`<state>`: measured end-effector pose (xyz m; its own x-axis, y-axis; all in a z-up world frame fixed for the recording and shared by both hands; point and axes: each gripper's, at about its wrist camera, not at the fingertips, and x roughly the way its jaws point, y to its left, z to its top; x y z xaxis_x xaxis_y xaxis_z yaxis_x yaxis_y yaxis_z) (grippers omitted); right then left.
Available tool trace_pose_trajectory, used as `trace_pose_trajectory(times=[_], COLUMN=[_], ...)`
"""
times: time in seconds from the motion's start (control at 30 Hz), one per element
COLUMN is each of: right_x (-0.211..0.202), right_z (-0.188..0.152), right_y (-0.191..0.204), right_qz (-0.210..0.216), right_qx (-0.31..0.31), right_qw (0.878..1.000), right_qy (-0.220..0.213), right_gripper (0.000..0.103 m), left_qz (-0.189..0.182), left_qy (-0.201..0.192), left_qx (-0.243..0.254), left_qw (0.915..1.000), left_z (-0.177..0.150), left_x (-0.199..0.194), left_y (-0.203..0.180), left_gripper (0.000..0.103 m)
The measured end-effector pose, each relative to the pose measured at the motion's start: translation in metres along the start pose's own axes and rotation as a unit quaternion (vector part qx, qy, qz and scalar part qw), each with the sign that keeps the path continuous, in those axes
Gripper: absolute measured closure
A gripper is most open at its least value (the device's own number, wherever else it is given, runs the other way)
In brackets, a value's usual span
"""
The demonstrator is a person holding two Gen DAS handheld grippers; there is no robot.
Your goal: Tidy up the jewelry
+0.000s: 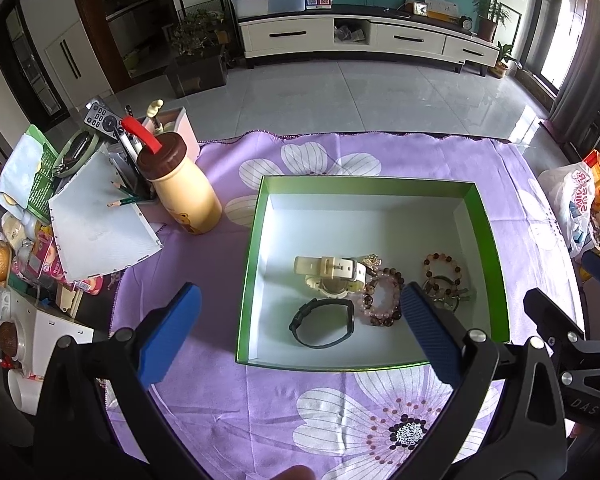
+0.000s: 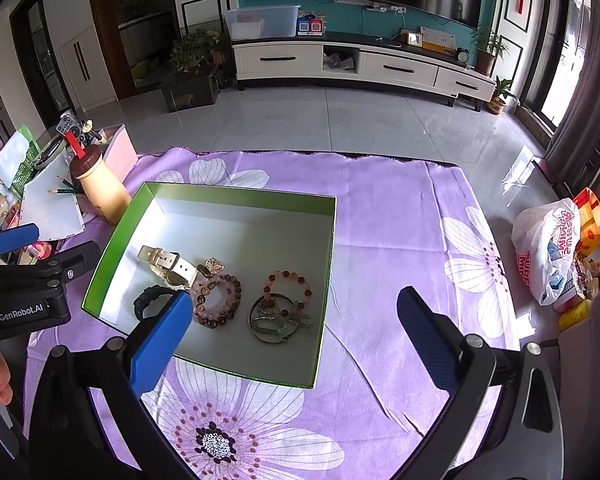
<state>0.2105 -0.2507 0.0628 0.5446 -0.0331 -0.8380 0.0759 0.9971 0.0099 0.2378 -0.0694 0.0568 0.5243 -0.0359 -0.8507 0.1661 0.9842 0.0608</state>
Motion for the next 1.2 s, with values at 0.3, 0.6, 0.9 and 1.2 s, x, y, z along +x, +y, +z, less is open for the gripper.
trace_pose_trajectory(times=[0.3,0.6,0.9,1.2], right_x=[0.0037,0.0031,0.0017,-0.0019], right_z=[-0.0014,-0.0012,-0.0008,-0.0001], right_y=[-0.0004,0.0003,0.0029,0.0056], right_qz=[-0.002,-0.001,-0.007,-0.006], right_qx=[0.0,-0.001,-0.005,-0.006], right_qw=[1.0,1.0,1.0,1.0], right_qy=[0.003,0.001,0.0,-0.005], right_gripper=[0.001,0.001,0.001,0.001], left_qz=[-0.001,0.004,0.006,0.013], left_qy=[-0.001,-0.005,0.001,0.0], left_qx=[0.001,0.002,-0.003,-0.002], left_qw=[1.0,1.0,1.0,0.9999], left_z=[-0.0004,-0.0005,-0.0004,-0.0013], left_x=[0.0008,0.0004,0.0024,0.0015], left_y=[-0.0014,-0.0021,0.0008,0.0028], left_gripper=[0.002,0.002,0.002,0.002])
